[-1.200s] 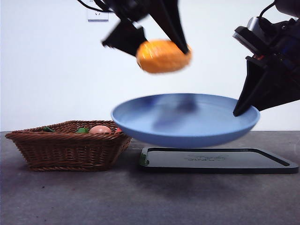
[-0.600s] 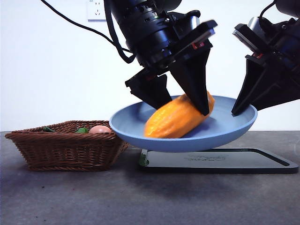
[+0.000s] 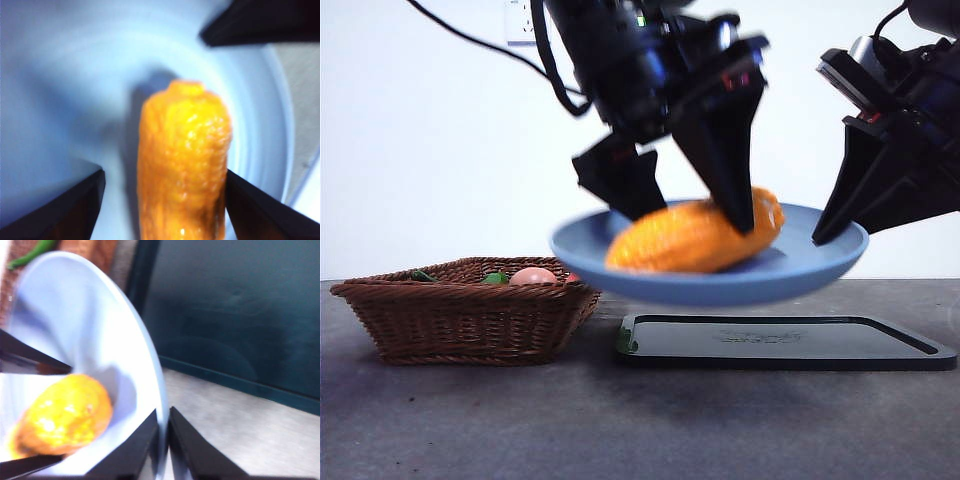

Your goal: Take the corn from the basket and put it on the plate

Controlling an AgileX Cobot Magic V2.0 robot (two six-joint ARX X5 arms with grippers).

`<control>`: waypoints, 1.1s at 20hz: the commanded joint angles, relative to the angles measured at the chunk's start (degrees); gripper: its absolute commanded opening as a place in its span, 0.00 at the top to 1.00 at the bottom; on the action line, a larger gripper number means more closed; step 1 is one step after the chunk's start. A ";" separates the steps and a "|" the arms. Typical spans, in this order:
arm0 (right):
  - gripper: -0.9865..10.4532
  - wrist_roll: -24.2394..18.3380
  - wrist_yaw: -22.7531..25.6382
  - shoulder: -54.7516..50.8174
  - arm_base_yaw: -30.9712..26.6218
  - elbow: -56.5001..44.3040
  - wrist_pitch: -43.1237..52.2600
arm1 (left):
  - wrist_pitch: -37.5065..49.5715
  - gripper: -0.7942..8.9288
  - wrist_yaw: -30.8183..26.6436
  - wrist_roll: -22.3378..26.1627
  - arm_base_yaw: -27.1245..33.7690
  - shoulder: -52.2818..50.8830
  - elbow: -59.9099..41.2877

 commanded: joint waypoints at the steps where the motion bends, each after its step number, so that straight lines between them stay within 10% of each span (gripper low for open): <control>1: 0.91 0.61 -0.81 0.46 0.24 1.11 0.83 | 0.37 0.53 -0.04 0.83 -0.48 -1.90 1.90; 22: 0.91 -1.42 -0.35 13.62 -12.33 9.35 3.52 | -2.10 0.53 -0.07 0.74 0.42 -18.43 4.42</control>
